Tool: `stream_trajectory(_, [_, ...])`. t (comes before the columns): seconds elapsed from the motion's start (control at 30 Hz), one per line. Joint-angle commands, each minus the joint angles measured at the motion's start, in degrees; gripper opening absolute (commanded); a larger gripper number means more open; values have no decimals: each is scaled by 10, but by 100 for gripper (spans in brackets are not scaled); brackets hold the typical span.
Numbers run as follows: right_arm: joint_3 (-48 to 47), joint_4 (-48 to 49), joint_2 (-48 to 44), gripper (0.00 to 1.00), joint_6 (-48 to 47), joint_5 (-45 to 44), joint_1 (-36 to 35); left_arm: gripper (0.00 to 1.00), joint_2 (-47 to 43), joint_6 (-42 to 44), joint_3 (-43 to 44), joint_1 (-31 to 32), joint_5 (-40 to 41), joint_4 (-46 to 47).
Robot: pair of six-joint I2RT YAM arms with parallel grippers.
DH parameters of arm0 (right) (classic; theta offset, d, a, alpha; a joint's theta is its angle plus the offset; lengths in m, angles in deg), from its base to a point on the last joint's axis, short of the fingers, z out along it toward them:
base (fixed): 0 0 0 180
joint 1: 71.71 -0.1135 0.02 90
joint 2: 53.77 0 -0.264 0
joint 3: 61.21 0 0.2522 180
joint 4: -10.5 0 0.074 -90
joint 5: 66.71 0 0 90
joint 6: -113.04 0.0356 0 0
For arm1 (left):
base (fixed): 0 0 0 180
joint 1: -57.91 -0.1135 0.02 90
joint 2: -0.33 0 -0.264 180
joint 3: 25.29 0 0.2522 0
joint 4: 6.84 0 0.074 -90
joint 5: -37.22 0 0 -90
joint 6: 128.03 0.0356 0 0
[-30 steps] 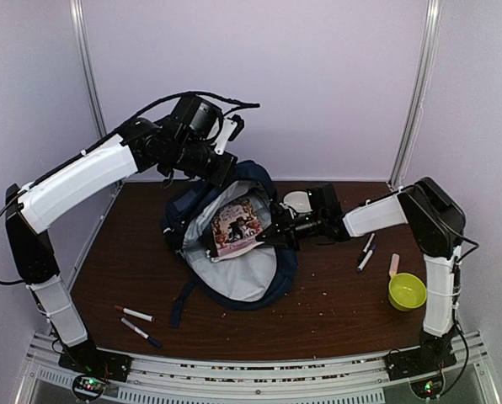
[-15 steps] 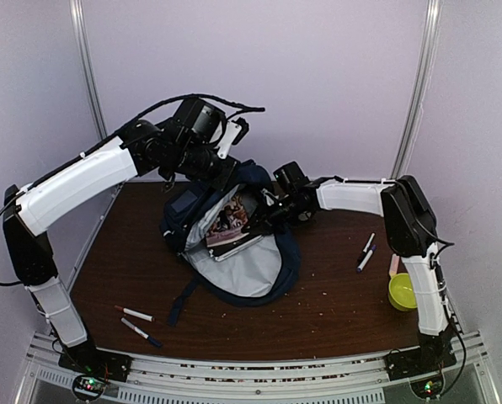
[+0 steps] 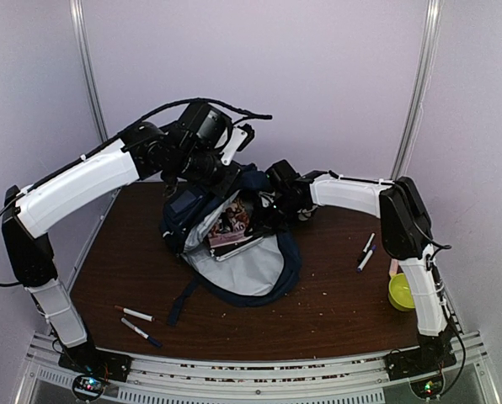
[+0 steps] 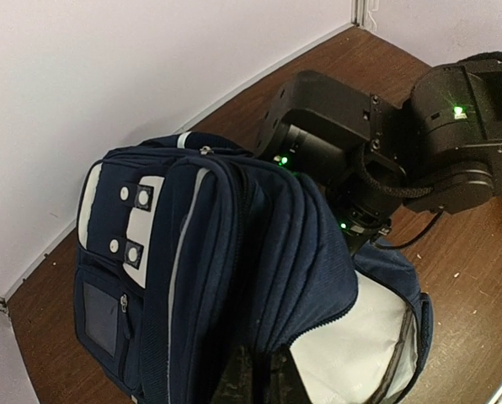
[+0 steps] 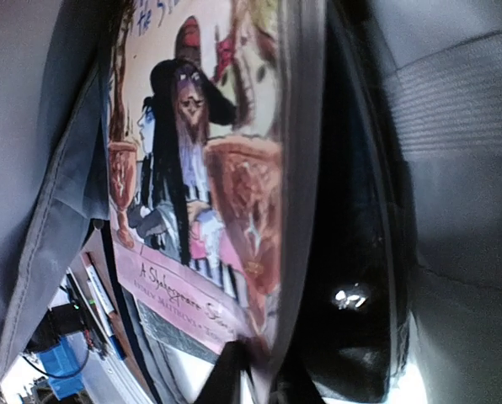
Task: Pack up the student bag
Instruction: Place the book in the largest pocket of the bag.
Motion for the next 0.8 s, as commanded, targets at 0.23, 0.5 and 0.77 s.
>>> stream_trajectory(0.23, [116,16,-80,34,-6,-7,25,0,-25,17,-20,22,27,63])
stream_trajectory(0.5, [246,57,-197,40,-15,67,56,0,-26,6,-63,22,17,93])
stream_trajectory(0.77, [379,144,-323,44,-41,141,157,0,-5,-13,-117,22,-50,156])
